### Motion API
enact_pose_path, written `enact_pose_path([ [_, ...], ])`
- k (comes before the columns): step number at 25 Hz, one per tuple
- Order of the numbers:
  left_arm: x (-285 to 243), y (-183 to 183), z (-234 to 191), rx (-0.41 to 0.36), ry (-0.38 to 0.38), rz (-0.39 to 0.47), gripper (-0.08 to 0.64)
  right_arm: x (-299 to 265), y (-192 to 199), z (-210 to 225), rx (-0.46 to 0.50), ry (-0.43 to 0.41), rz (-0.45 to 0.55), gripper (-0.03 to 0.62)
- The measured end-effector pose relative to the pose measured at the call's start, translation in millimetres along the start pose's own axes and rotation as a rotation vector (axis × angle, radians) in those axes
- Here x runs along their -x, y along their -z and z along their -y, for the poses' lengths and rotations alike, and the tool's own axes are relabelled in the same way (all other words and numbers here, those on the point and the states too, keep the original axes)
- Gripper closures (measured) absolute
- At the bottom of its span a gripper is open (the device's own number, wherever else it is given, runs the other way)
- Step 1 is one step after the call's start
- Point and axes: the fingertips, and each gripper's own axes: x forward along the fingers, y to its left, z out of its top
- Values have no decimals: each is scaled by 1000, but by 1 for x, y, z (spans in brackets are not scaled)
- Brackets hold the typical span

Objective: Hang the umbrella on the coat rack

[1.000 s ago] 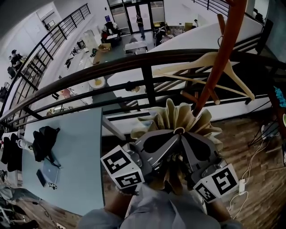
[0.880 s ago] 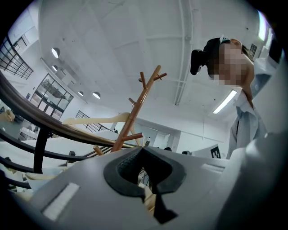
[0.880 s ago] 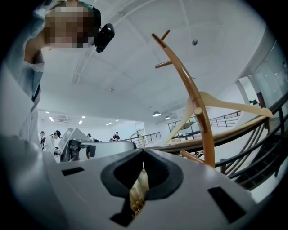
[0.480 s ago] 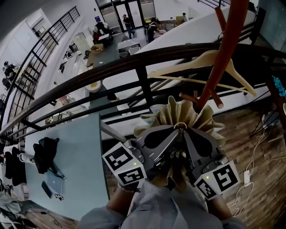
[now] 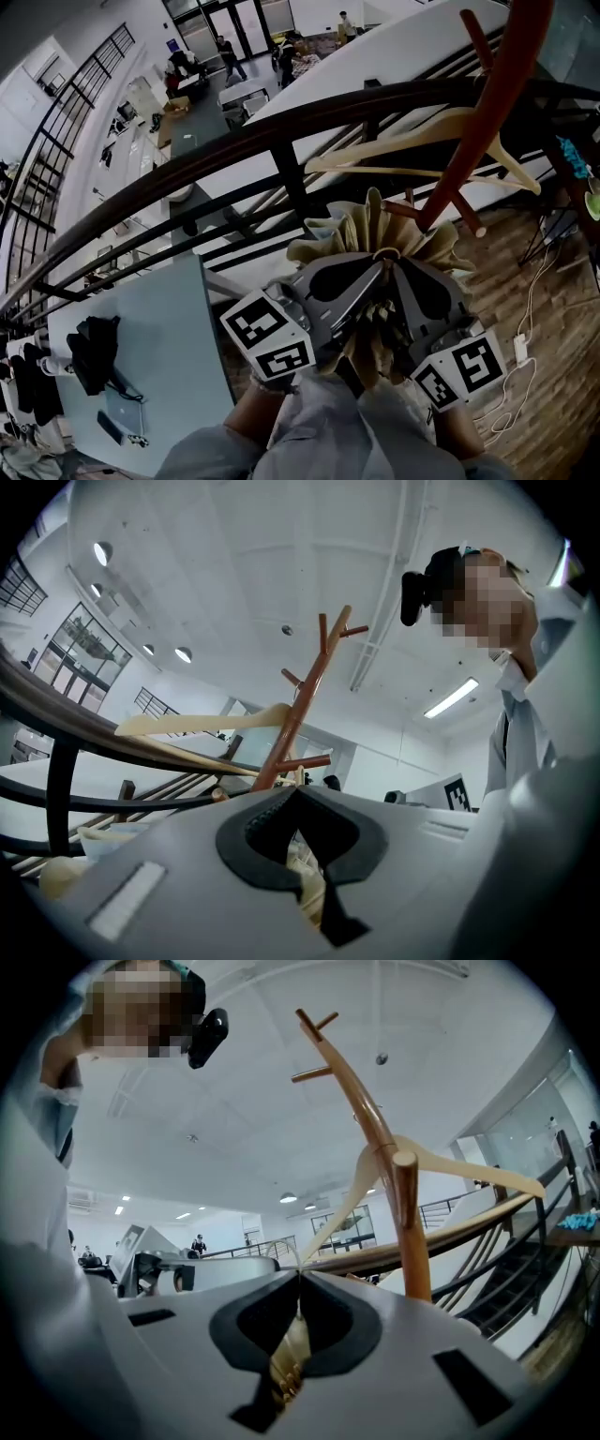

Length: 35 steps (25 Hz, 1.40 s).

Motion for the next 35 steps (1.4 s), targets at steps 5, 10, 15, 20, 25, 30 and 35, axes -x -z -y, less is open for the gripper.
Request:
enact_pose_path([
  [5, -4, -4, -14, -3, 25, -14, 557, -12, 0, 6, 0, 46, 0, 588],
  [10, -10, -4, -28, 5, 30, -25, 557, -23, 3, 14, -4, 82, -15, 588],
  [15, -16, 1, -40, 1, 37, -41, 557, -30, 9, 22, -10, 115, -32, 588],
  [20, -20, 3, -51, 1, 55, -51, 557, -38, 15, 28, -40, 146, -47, 588],
  [25, -26, 3, -61, 12, 60, -59, 557, -45, 17, 36, -59, 177, -58, 588],
  [30, -35, 3, -70, 16, 58, -64, 557, -49, 19, 45, -69, 207, -68, 588],
  [35, -46, 9, -79, 18, 55, -88, 557, -51, 25, 59, -94, 234, -83, 588],
])
